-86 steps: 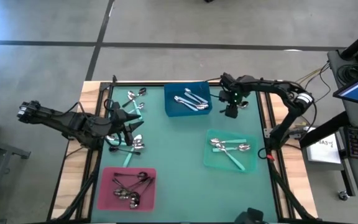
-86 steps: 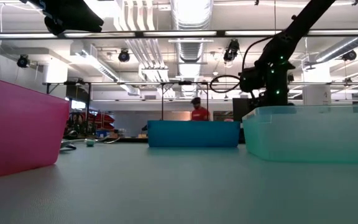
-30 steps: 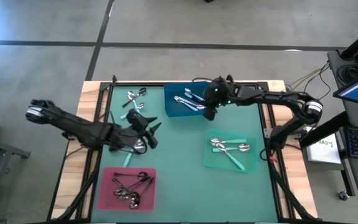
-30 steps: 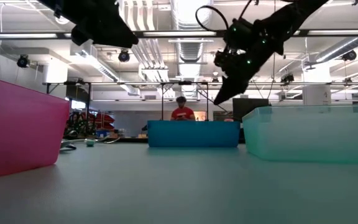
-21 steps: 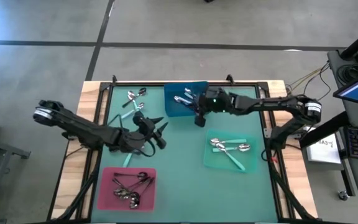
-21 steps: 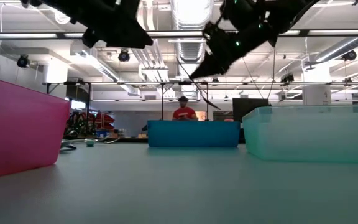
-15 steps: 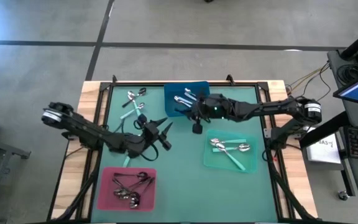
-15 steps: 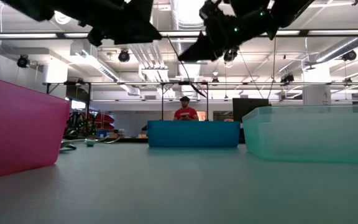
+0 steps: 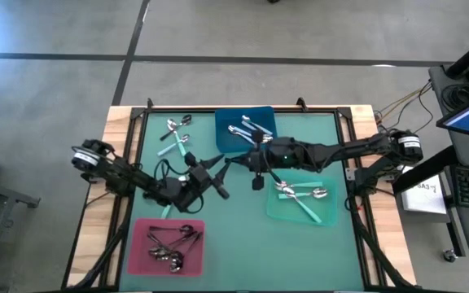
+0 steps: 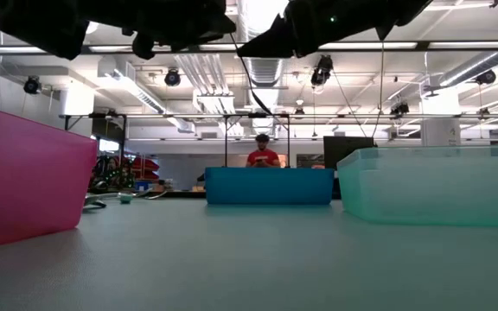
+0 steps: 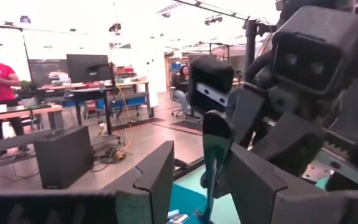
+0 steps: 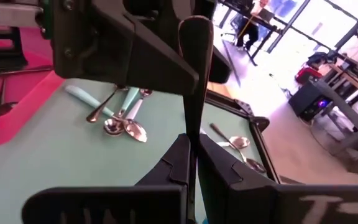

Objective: Sort silverware by color (type)
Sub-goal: Put the black spoon into the red bin, then put the green spoon into the green bin

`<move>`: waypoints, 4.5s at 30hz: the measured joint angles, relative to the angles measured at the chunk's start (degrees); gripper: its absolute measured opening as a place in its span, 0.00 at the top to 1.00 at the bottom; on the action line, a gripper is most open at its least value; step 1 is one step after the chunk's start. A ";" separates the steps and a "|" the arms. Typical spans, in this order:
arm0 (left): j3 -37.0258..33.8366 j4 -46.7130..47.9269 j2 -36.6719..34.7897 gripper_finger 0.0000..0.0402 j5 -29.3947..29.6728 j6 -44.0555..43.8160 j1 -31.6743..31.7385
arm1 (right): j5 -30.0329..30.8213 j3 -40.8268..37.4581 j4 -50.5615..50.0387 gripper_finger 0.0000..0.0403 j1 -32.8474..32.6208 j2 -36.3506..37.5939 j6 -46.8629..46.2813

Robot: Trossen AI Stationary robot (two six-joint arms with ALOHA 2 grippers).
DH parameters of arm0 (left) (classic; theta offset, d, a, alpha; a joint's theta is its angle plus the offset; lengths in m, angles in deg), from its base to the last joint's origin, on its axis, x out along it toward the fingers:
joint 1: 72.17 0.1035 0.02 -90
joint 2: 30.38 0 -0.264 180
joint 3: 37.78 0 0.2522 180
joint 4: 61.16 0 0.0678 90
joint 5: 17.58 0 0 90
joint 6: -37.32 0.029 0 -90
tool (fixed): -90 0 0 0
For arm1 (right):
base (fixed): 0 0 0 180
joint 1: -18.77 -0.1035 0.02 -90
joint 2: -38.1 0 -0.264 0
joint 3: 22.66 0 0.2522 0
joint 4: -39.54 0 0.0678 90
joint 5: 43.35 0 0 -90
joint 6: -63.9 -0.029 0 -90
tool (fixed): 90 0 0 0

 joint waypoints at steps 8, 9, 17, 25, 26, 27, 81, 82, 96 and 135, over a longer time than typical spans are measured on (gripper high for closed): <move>0.05 -0.52 -0.27 0.73 -2.77 0.00 -0.02 | 0.73 0.00 0.53 0.98 -1.42 0.00 3.83; 0.05 -0.54 -0.27 0.75 -3.04 0.00 -0.02 | 0.74 0.00 0.55 0.98 -1.58 0.00 3.94; 0.07 -0.61 -0.34 0.98 -5.66 1.14 0.00 | 0.48 0.04 0.49 0.98 -1.98 0.00 3.24; 0.07 0.79 -0.37 1.00 -5.62 -0.11 0.00 | 0.51 0.04 -1.65 0.92 -1.98 0.53 0.86; 0.07 1.02 -0.44 1.00 -5.44 -0.06 -0.02 | 0.51 0.04 -2.51 0.90 -1.98 0.84 0.95; 0.05 1.31 -0.63 1.00 -5.27 -0.02 -0.04 | 0.51 0.04 -3.21 0.89 -1.98 1.24 0.89; 22.89 131.97 -11.84 0.97 -62.95 -80.37 -16.15 | 4.99 -1.90 -47.58 0.83 -1.96 2.70 -39.63; 22.90 132.04 -11.84 0.95 -62.95 -79.91 -16.15 | 4.98 -1.90 -47.58 0.83 -1.96 2.75 -39.63; 24.81 138.97 -12.53 0.69 -46.68 -72.83 -15.99 | 4.99 -1.88 -47.62 0.83 -1.96 3.69 -39.61; -8.94 121.19 -29.78 0.68 -52.42 -74.49 3.17 | 5.10 -2.32 -47.62 0.83 -0.56 3.72 -32.96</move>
